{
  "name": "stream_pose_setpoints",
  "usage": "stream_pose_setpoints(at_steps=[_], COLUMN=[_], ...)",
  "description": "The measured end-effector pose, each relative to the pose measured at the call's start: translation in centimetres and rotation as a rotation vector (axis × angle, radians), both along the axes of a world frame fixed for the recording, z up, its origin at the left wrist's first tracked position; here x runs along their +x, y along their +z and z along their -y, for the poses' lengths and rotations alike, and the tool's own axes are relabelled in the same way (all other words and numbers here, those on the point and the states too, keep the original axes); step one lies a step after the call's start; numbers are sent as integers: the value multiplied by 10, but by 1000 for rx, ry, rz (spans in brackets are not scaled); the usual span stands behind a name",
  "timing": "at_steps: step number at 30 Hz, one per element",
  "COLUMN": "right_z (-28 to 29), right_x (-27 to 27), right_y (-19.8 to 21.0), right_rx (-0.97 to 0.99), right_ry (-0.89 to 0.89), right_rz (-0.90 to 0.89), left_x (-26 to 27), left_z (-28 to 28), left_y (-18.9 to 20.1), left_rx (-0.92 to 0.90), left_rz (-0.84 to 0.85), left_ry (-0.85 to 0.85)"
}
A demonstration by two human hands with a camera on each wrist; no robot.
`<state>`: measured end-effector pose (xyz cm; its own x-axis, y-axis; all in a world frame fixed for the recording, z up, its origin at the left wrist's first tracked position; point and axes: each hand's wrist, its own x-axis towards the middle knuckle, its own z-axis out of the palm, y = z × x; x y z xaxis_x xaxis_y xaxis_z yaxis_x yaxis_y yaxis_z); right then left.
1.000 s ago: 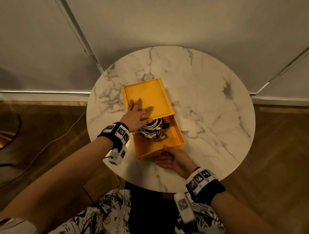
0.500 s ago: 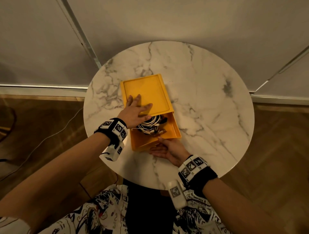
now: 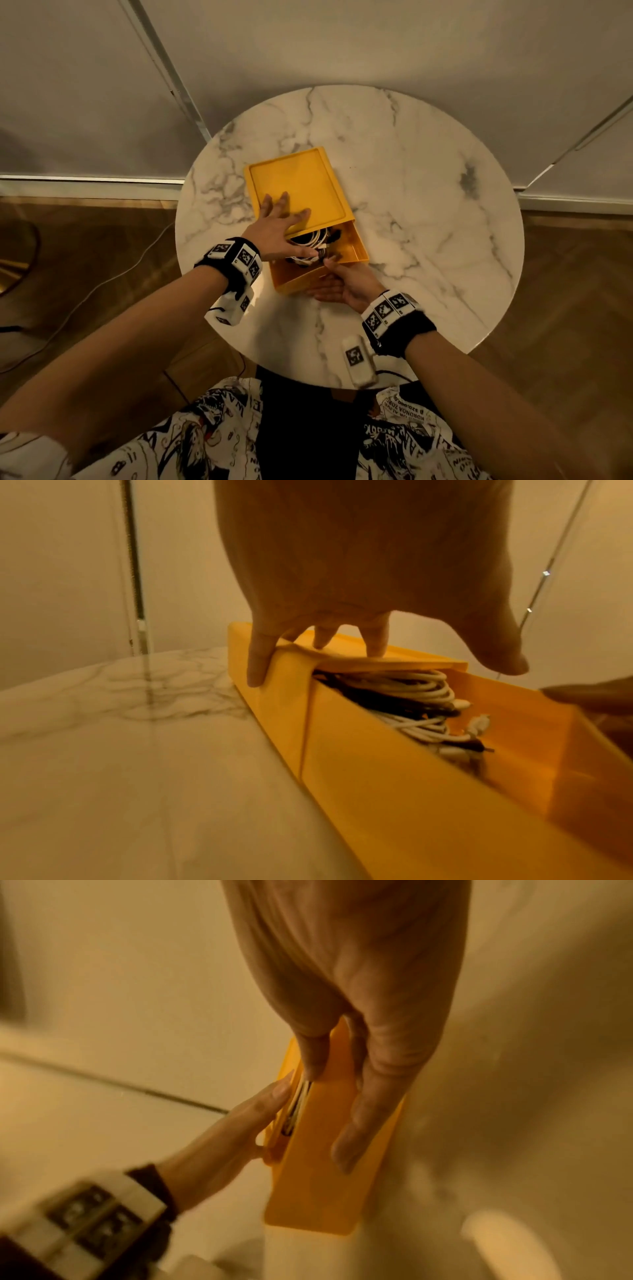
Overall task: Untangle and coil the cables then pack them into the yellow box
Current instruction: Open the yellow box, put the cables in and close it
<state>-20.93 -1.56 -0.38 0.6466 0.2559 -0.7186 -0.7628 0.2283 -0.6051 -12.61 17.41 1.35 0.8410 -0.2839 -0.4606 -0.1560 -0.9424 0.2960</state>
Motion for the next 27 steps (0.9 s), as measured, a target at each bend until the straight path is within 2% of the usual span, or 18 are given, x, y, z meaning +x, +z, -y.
stream_pose_setpoints(at_steps=[3,5,7,9,10,14,17,21,27], right_z=[9,24,44,62,69,67,46,36,35], right_x=[-2,-1,6,18,26,58,78,89,80], right_y=[10,22,34,45,47,32,19,7,3], right_rx=[-267,-561,-895,-1112,-1182,-1308,-1364,-1400,-1410], right_ry=[249,449,536,604,706,1219,1388,1370,1285], right_rz=[132,393,705,979,1055,1115,1165,1114,1159], left_x=[6,8,0,-17,-28,-64,-59,-48,-45], left_z=[-4,-9,-17,-23,-25,-24,-19,-9,-16], left_y=[4,8,11,10,8,-19,-30,-26,-30], left_rx=[87,86,-19,-154,-188,-87,-18,-39,-101], left_rz=[-41,-26,55,83,68,46,110,163,222], left_ry=[-69,-86,-9,116,140,10,-48,-36,-49])
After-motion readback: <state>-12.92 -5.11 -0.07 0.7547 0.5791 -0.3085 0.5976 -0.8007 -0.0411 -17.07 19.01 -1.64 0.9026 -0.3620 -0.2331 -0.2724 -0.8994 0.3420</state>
